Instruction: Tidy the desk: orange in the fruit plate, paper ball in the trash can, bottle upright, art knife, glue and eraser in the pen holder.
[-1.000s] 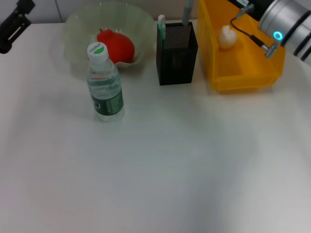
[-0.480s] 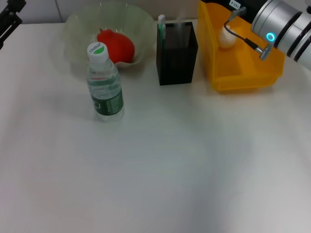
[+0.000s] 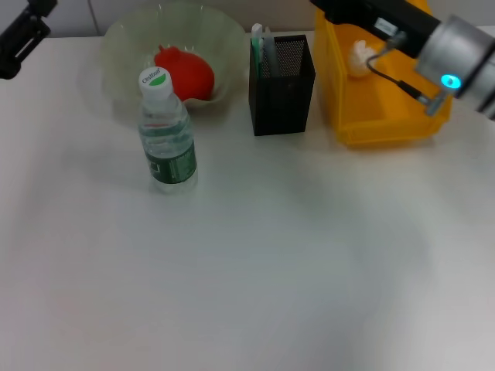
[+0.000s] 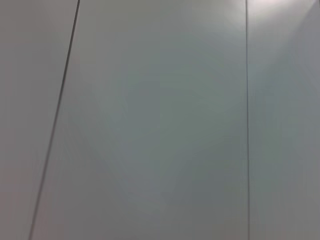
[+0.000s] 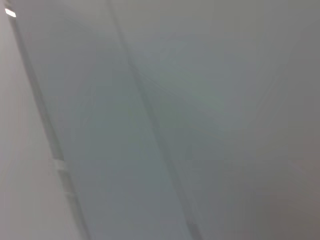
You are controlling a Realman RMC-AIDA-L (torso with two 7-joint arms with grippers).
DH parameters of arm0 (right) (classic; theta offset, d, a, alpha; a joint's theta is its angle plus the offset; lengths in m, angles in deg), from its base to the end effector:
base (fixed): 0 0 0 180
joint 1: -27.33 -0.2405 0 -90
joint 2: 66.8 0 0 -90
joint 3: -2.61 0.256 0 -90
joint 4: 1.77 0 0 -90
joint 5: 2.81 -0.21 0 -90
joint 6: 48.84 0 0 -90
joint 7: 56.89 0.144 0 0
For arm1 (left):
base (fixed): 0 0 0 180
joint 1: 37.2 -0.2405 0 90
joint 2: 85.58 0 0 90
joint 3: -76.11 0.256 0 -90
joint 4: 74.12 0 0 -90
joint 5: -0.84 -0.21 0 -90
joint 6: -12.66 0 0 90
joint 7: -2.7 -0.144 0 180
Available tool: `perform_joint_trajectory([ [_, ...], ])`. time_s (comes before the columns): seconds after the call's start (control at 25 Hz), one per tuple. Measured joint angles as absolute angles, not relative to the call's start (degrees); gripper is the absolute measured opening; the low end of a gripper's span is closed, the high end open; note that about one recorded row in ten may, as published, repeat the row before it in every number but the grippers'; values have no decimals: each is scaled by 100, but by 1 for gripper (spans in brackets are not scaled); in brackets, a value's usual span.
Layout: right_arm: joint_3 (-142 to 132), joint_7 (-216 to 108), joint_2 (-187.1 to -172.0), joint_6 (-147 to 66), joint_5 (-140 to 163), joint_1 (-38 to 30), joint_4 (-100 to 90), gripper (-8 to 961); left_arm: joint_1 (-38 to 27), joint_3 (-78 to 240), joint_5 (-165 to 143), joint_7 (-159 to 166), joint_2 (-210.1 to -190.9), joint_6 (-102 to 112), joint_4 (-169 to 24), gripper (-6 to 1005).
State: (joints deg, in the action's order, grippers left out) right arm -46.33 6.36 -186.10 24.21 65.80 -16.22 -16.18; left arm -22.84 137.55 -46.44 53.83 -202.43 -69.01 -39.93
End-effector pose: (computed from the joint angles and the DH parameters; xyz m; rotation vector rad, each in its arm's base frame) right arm 0.1839 0.4069 -0.0186 -2.2222 0.6294 1.2504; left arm -0.2849 0.3147 0.0706 -1.8846 -0.3383 -1.1708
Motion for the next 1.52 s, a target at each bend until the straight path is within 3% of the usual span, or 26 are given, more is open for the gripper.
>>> perform_joint_trajectory([
  [0.16, -4993, 1533, -18579, 3704, 6587, -705, -2873, 440, -2275, 13791, -4900, 5954, -20225, -6953, -3943, 802],
  [0.28, -5048, 1940, -18525, 4094, 6675, -422, -3324, 453, -2283, 13750, -5251, 6850, -19978, -7229, -3770, 802],
  [0.36, -5038, 2637, -18371, 4526, 7118, -171, -3835, 461, -2275, 13740, -5587, 7403, -19752, -7418, -3651, 802],
  [0.4, -5038, 2637, -18371, 4526, 7118, -171, -3835, 466, -2275, 13740, -5587, 7403, -19752, -7418, -3651, 802],
  [0.6, -5016, 3366, -18166, 5076, 8200, -269, -4182, 487, -2231, 13722, -6645, 8255, -19284, -8071, -3479, 802],
  [0.72, -5051, 3565, -18134, 5146, 8882, -514, -4213, 647, -2121, 13663, -7271, 8502, -19186, -8340, -3481, 802],
  [0.76, -5069, 3591, -18142, 5101, 9281, -685, -4201, 700, -2086, 13596, -7486, 8561, -19193, -8391, -3496, 802],
  [0.96, -5063, 3594, -18330, 4800, 10049, -879, -4212, 739, -2025, 13251, -8354, 8639, -19390, -8425, -3527, 802],
  [1.28, -5106, 3603, -18353, 4658, 10205, -909, -4172, 754, -1840, 13228, -8976, 8718, -19571, -8377, -3620, 802],
  [1.52, -5107, 3604, -18347, 4667, 10226, -865, -4173, 753, -1732, 13246, -9051, 8752, -19600, -8360, -3621, 802],
])
